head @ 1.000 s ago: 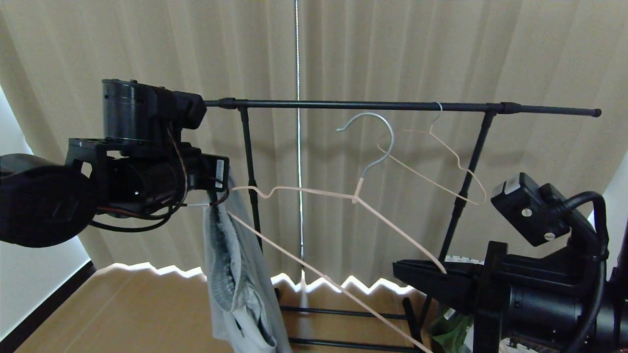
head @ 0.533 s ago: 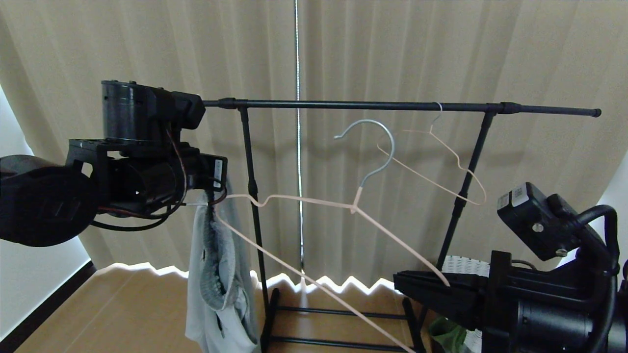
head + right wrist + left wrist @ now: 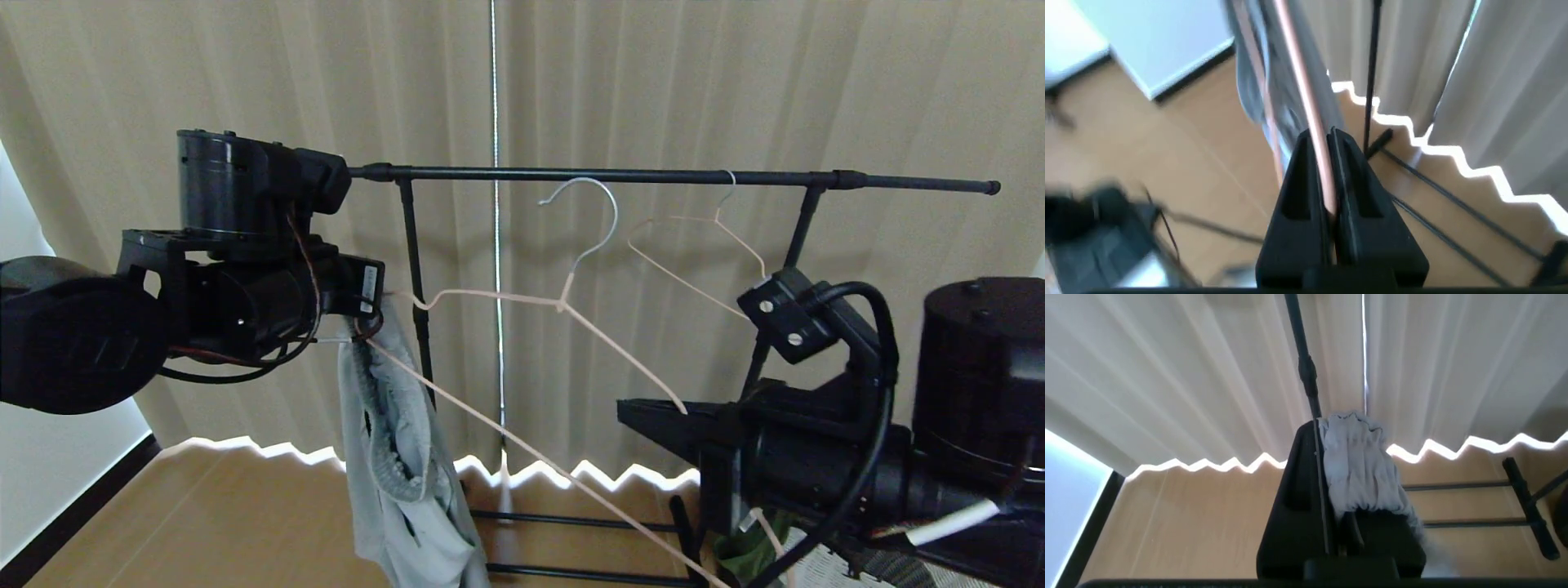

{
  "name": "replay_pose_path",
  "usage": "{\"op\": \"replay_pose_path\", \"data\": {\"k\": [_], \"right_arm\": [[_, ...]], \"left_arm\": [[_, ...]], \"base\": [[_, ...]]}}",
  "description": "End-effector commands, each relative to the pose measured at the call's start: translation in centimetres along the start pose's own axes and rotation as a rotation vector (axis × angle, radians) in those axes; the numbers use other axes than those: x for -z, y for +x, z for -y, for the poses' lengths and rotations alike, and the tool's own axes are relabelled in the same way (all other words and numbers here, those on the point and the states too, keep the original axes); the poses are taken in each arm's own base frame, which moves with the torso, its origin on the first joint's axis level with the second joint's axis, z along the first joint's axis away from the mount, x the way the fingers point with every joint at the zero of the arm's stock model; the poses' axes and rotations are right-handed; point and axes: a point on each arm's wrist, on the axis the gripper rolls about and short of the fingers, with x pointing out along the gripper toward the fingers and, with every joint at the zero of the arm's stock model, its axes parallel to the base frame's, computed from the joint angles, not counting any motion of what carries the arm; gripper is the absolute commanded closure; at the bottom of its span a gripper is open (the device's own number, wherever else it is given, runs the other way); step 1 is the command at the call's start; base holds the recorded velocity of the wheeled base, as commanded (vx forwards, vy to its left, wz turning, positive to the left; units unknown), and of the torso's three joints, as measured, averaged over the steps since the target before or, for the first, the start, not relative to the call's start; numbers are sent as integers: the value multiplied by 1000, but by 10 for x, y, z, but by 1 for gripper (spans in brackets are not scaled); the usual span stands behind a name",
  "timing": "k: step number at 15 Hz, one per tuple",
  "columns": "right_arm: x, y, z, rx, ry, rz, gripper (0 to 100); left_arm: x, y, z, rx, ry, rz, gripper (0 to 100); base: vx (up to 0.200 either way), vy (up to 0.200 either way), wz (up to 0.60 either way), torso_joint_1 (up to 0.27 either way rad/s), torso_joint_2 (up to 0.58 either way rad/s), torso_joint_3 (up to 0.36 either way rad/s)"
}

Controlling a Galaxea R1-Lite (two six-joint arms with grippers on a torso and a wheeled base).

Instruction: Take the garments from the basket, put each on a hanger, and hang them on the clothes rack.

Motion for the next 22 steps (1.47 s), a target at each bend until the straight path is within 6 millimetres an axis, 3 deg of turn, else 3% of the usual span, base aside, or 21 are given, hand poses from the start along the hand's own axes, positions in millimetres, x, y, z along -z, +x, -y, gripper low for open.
{"op": "replay_pose_path", "data": {"k": [1, 3, 9, 12, 13, 19, 22], "right_arm": [[0, 30, 0, 54, 41, -15, 100], [4, 37, 0, 78, 53, -30, 100], [23, 40, -28, 0, 14, -106, 100], [24, 48, -22, 62, 17, -113, 100], [22, 55, -12, 128, 27, -102, 100], [-5, 83, 16, 241, 99, -12, 100], [-8, 89, 17, 258, 100, 4, 100]], "left_arm": [[1, 0, 1, -7, 1, -3, 100], [1, 1, 2, -25, -2, -6, 100], [-6, 3, 2, -42, -17, 10, 100], [-8, 4, 0, -80, -13, 9, 100], [-6, 3, -5, -93, 6, -14, 100], [0, -8, -12, -102, 52, -98, 100], [2, -11, -9, -90, 64, -114, 100]], "base": [[0, 0, 0, 0, 0, 0], [0, 0, 0, 0, 0, 0], [0, 0, 0, 0, 0, 0], [0, 0, 0, 0, 0, 0], [0, 0, 0, 0, 0, 0], [0, 0, 0, 0, 0, 0], [0, 0, 0, 0, 0, 0]]}}
